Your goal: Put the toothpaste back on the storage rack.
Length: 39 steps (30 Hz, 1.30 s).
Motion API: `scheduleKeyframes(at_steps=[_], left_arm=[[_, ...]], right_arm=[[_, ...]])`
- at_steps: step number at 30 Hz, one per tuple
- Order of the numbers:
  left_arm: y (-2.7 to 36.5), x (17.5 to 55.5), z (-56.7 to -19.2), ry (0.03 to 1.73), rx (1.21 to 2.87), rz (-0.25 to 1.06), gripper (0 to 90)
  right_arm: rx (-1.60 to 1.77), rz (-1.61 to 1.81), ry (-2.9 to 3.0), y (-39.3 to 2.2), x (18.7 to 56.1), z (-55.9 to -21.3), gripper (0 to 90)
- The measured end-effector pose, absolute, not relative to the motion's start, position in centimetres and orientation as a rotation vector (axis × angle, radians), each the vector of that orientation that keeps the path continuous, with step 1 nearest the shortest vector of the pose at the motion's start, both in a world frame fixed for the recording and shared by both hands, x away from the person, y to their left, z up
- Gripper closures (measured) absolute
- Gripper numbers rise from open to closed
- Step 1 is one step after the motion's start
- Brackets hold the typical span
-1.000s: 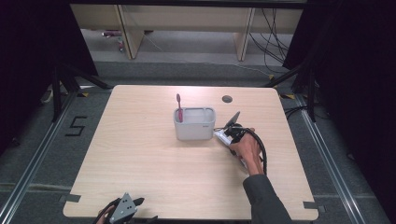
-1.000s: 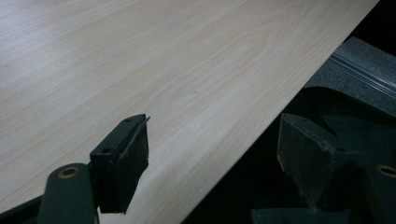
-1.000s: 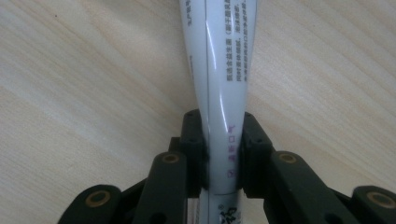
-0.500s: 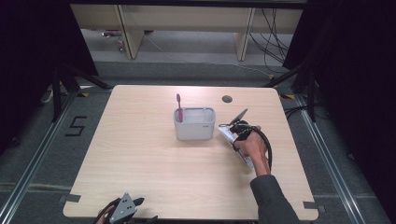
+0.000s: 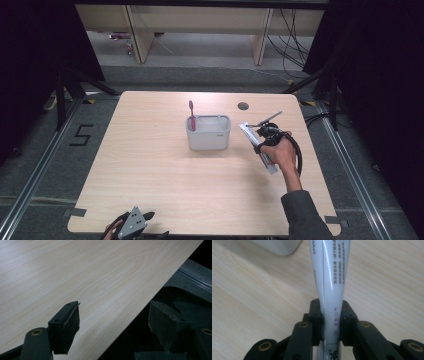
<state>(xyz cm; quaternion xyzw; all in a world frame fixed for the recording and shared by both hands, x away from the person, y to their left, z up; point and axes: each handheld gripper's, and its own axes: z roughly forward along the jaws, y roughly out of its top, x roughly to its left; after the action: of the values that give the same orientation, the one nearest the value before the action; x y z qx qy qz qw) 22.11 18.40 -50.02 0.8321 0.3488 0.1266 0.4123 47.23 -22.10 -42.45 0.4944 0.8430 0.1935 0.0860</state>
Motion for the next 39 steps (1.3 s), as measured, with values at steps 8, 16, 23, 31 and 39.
scheduleKeyframes(at_steps=[8,16,23,31,39], left_arm=[[18.4,22.2,-50.0,0.876,2.096,0.321,24.6],[18.6,22.3,-50.0,0.872,2.110,0.322,24.6],[18.6,22.3,-50.0,0.873,2.110,0.319,24.6],[18.6,22.2,-50.0,0.877,2.104,0.317,24.6],[18.6,22.2,-49.9,0.880,2.104,0.313,24.6]], right_arm=[[1.473,0.648,2.460,-22.8,47.2,-41.4,75.5],[1.453,0.721,2.418,-23.1,47.2,-40.3,75.5],[1.450,0.778,2.389,-23.2,47.1,-39.4,75.5],[1.410,0.856,2.378,-23.1,47.1,-38.6,75.5],[1.406,0.907,2.352,-22.8,47.1,-38.3,75.5]])
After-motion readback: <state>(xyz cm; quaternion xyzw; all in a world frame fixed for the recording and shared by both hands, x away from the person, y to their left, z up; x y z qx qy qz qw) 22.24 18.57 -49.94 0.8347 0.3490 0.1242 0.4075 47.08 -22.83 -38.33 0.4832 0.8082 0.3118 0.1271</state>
